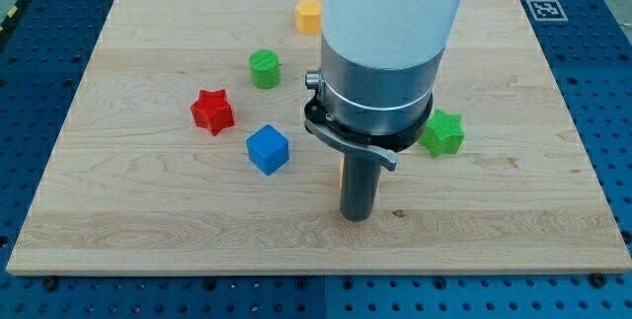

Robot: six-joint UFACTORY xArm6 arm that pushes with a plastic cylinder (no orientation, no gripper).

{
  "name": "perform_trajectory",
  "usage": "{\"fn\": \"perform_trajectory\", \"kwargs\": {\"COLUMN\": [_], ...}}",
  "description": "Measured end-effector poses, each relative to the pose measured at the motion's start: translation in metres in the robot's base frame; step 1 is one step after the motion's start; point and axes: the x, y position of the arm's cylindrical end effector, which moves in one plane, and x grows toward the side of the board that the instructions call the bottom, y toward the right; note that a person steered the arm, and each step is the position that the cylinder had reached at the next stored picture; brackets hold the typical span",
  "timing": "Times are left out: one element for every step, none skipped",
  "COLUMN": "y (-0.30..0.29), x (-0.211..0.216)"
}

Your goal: Push the heart close to the triangle

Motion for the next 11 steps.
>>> {"fn": "perform_trajectory", "kwargs": {"y": [0.0,0.0,0.0,0.015,0.032,0.029,0.025,0.025,0.023,0.022,0.02], "x": [-0.001,-0.006,-0.006,-0.006,-0.006,-0.007,-0.028,-0.051,-0.049,-0.03,-0.03]}}
